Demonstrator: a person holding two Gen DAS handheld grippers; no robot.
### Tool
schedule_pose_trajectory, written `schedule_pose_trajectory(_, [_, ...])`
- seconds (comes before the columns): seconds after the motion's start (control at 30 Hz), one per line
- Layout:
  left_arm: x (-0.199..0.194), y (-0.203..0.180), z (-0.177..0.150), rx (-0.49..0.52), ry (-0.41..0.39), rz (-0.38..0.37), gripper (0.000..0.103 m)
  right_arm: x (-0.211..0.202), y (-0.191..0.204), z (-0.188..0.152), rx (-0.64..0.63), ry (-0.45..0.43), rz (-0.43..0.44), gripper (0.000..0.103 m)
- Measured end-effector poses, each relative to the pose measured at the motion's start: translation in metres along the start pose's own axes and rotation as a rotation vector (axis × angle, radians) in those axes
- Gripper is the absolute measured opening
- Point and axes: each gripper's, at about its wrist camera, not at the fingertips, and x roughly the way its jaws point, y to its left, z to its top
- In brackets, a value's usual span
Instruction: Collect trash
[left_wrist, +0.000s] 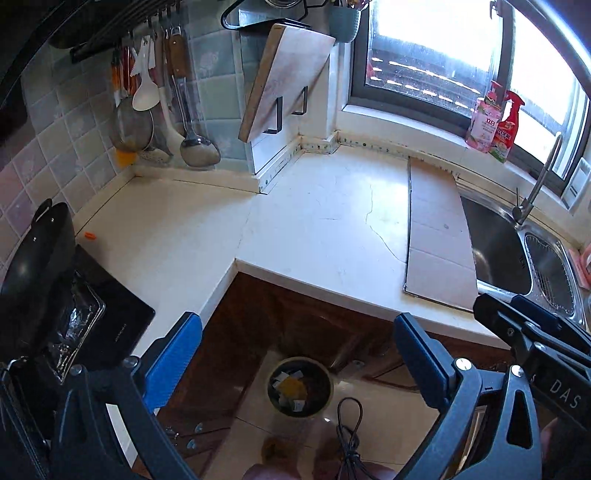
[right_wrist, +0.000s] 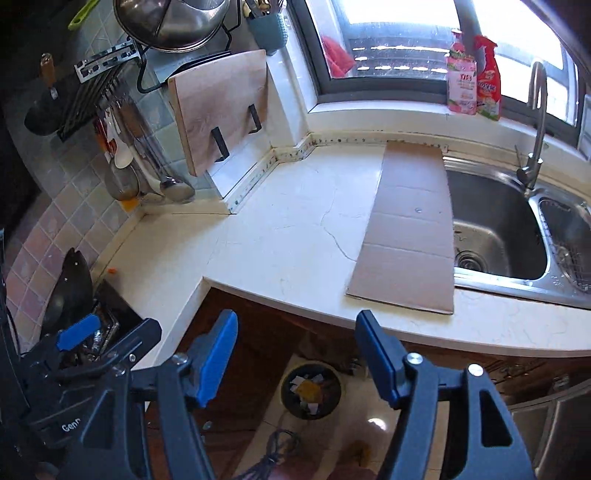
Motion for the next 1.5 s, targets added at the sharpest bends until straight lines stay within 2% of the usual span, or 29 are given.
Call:
schedule_pose_trajectory(0.23, [-0.002,0.019,-0.002,-0.001,-0.001,0.046,0.102,-0.005,0.031,-0.006,-0.04,-0.027,-0.058,0.069])
schedule_pose_trajectory(0.37, [0.003,0.032,-0.004,-0.012,0.031,0.033,0.102,-0.002,0.04,-0.01,-0.035,-0.007,-0.07,0.069])
schedule_pose_trajectory(0.6, [0.008,0.039,-0.003,0.0,0.039,0.017,0.102,-0.001,0.048,-0.013,-0.023,-0.005,-0.095,0.069])
schedule_pose_trajectory(1.5, [0.014,0.023,0.01,0.041,0.016,-0.001,0.102,-0.005,0.04,-0.004,0.007,-0.037,-0.143,0.069])
